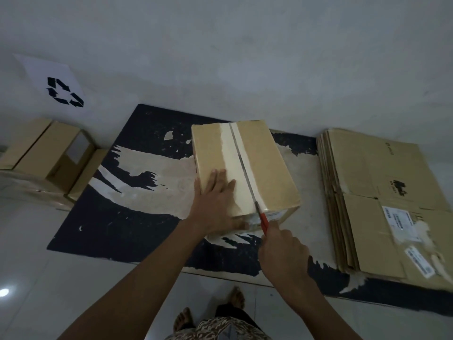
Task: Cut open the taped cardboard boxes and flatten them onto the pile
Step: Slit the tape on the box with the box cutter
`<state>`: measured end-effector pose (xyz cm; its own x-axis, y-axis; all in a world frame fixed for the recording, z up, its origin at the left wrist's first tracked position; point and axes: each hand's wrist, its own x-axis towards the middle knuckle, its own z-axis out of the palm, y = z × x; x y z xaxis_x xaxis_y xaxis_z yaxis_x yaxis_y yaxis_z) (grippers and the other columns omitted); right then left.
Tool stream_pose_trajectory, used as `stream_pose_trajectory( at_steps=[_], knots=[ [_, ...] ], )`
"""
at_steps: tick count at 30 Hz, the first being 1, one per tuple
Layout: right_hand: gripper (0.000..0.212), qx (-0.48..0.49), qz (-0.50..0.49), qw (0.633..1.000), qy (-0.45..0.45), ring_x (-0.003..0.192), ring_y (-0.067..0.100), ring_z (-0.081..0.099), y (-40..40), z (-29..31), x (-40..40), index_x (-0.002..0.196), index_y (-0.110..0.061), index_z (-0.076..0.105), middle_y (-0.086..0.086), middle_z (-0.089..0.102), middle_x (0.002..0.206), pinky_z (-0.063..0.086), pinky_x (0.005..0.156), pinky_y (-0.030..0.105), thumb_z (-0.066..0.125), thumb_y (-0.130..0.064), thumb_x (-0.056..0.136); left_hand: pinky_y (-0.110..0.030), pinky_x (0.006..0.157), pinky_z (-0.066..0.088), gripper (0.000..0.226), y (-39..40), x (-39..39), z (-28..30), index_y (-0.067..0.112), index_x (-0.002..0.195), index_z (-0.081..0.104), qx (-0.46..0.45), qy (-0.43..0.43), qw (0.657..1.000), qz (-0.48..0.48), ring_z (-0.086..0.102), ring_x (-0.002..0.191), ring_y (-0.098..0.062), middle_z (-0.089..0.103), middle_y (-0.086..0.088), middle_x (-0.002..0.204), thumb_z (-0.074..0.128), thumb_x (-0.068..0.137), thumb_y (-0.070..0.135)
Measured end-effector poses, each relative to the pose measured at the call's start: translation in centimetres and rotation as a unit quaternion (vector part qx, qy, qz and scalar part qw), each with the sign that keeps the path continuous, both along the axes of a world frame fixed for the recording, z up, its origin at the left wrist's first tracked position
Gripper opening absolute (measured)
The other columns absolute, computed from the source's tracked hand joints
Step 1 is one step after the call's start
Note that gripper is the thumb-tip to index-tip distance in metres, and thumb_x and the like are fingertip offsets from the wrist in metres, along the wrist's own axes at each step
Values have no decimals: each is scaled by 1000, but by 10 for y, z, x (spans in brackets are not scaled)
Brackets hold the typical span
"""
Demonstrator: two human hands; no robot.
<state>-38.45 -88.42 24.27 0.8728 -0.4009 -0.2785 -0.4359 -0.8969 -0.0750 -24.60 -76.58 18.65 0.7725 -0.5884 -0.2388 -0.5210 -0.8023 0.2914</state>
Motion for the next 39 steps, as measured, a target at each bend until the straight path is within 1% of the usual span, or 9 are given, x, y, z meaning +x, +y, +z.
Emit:
stream_pose_trajectory(
  at_steps=[5,10,13,15,17,19,23,27,39],
  knots=[
    [48,47,-18,999,-12,103,26,64,-2,-29,-5,142,-15,29,7,62,115,52,84,38,47,-28,100,-67,116,3,109,1,0,0,13,158,3,10,6,1000,-10,-25,148,-33,-22,-13,163,47,83,78],
    [56,32,-12,999,3,111,26,61,1,-48,-5,147,-9,22,9,58,124,49,86,36,48,-28,101,-69,116,10,94,3,-3,5,11,158,4,53,-17,998,-39,-20,149,-39,-17,-19,163,30,91,73],
    [48,67,-30,997,-15,109,26,61,3,-56,-5,142,-9,29,10,58,123,49,87,36,48,-24,101,-69,114,17,97,3,-3,2,12,157,5,91,-37,994,-54,-15,150,-41,-10,-19,164,4,86,78],
    [26,158,-61,983,-71,92,27,63,-3,-61,-6,125,-12,42,12,62,107,55,80,42,47,-19,101,-69,114,19,112,2,-3,4,12,157,5,100,-39,992,-61,-14,150,-41,-9,-19,164,-16,71,81],
    [11,226,-83,961,-137,68,26,62,-13,-63,-10,111,-13,50,10,63,83,55,63,49,46,-12,101,-68,115,17,102,1,-1,7,13,158,4,104,-27,992,-62,-15,150,-40,-10,-18,164,-3,80,78],
    [13,211,-65,959,-179,56,21,58,-26,-62,-15,112,-14,52,6,60,70,51,53,45,44,-12,102,-68,115,16,90,1,2,13,13,158,4,93,-9,993,-66,-17,149,-39,-11,-16,165,20,92,72],
    [27,115,45,978,-166,67,12,54,-38,-51,-21,117,-27,44,-5,53,80,44,59,28,33,-47,103,-69,116,11,92,9,10,21,10,158,6,47,54,994,-79,-22,148,-36,-15,-16,164,39,93,67],
    [75,8,89,981,-174,70,13,52,-37,-53,-15,115,-29,50,-6,56,85,48,70,33,-6,-71,88,-68,116,9,89,14,9,29,7,157,7,53,67,991,-100,-22,148,-36,-15,-18,163,36,96,64],
    [75,-31,103,982,-154,74,15,62,-29,-63,2,115,-31,52,-7,63,85,50,72,34,-7,-67,87,-67,115,20,77,16,12,30,6,155,11,74,68,988,-114,-21,148,-38,-12,-19,164,36,101,54]
  ],
)
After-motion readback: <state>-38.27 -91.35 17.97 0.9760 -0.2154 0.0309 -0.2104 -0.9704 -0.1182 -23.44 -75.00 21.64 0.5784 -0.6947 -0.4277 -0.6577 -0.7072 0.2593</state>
